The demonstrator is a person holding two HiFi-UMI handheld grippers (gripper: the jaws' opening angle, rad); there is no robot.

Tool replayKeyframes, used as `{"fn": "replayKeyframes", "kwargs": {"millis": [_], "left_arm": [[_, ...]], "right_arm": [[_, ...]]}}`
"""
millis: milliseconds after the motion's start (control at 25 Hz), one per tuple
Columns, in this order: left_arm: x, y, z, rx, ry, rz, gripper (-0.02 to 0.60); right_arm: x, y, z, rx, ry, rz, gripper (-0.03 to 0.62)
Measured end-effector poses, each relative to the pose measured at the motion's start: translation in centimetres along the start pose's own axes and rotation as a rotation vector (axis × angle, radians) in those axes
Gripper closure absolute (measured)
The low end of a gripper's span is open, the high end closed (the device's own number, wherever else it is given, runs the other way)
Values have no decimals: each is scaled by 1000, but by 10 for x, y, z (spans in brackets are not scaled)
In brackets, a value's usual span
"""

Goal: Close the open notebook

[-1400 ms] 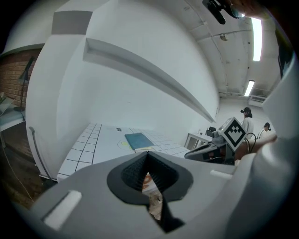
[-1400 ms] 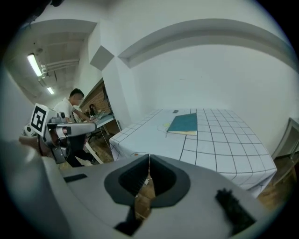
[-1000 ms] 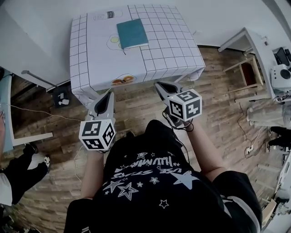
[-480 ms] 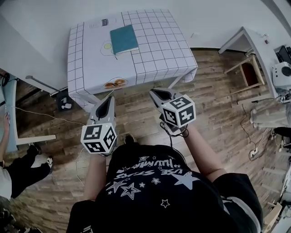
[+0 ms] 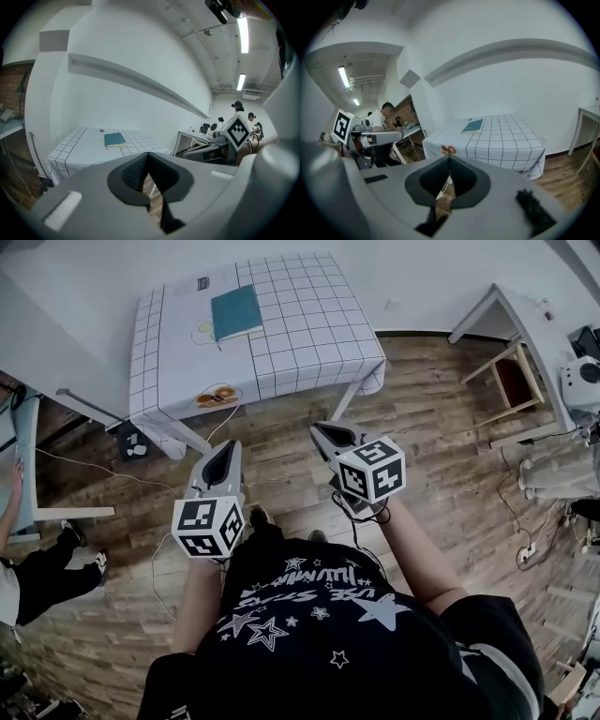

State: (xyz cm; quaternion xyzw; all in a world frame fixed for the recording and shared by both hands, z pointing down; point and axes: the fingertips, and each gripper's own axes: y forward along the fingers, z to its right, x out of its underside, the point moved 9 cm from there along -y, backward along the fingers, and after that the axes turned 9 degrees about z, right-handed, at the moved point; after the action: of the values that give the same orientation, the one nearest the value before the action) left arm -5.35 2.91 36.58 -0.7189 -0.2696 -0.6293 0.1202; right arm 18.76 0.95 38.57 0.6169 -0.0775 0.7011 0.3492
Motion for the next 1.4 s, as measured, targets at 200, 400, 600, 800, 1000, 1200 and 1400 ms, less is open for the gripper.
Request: {"fn": "replayKeyframes", "kwargs": {"millis": [200, 400, 600, 800, 1000, 1200, 1400], "left_arm": [[7, -18, 29, -38, -21, 19, 572], [14, -32, 61, -60, -21, 44, 572], [23, -45, 88, -72, -12, 42, 572], [25, -54, 106, -71, 1, 33, 572], [29, -59, 114, -50, 23, 23, 572], [32, -65, 114, -16, 20, 21, 572], [28, -85, 116, 31, 30, 33, 572]], "right_arm": [[10, -33, -6, -35, -27, -2, 579], [20, -70, -7, -63, -48, 7, 579], [36, -95, -4, -70, -39, -12, 579], [49, -110, -3, -67, -18, -23, 579], [57, -118, -7, -49, 5, -7, 579], [59, -124, -16, -24, 0, -9, 579], [58, -128, -34, 39, -1, 7, 579]]}}
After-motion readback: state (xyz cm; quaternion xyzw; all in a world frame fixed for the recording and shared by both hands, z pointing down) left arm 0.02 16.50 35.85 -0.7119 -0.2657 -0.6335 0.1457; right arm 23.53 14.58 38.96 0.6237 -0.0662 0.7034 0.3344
